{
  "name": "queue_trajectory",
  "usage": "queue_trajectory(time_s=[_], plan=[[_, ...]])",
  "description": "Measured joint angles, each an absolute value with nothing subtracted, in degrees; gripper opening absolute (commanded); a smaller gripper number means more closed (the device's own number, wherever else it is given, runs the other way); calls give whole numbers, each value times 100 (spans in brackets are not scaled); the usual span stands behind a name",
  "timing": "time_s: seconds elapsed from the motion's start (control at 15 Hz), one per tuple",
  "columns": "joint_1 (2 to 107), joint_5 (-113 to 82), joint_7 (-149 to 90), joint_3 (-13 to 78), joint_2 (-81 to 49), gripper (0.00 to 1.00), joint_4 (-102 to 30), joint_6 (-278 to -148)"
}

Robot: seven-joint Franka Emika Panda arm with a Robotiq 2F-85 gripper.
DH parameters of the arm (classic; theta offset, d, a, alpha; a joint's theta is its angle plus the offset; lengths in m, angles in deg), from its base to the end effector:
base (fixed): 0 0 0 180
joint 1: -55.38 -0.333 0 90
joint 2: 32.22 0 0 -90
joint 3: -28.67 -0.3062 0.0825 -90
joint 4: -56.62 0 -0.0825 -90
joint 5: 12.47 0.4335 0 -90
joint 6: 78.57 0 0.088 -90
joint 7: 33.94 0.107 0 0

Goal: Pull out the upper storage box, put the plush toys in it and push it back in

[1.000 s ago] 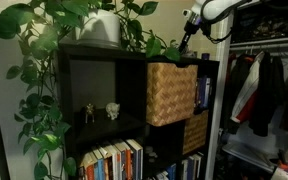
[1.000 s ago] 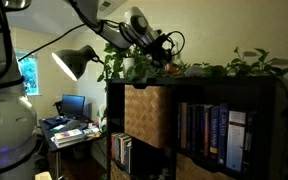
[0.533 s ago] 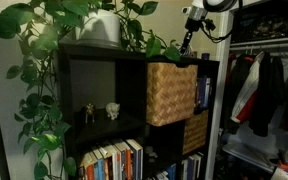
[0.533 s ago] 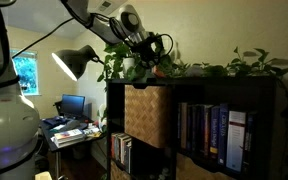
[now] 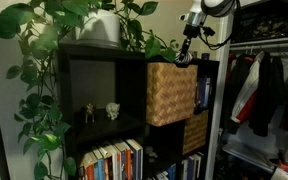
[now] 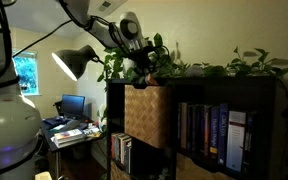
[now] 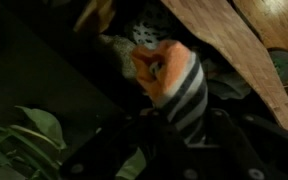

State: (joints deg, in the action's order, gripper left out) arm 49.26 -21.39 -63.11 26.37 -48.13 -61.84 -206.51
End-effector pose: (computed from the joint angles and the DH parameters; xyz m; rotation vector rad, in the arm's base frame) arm 0.5563 0.0795 0.5778 2.6670 1.0118 0.5909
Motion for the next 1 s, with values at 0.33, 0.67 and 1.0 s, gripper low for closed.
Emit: queue_trajectory(time_s=[0.33,0.67,1.0], plan=[[4803,-2027,-6584,2636,-4786,81,-6366,-20945],[4769,-2027,-6797,2635,-4789,100,-6379,-21124],[4811,-2106,-6853,2639,-4834,100,-6341,-21131]])
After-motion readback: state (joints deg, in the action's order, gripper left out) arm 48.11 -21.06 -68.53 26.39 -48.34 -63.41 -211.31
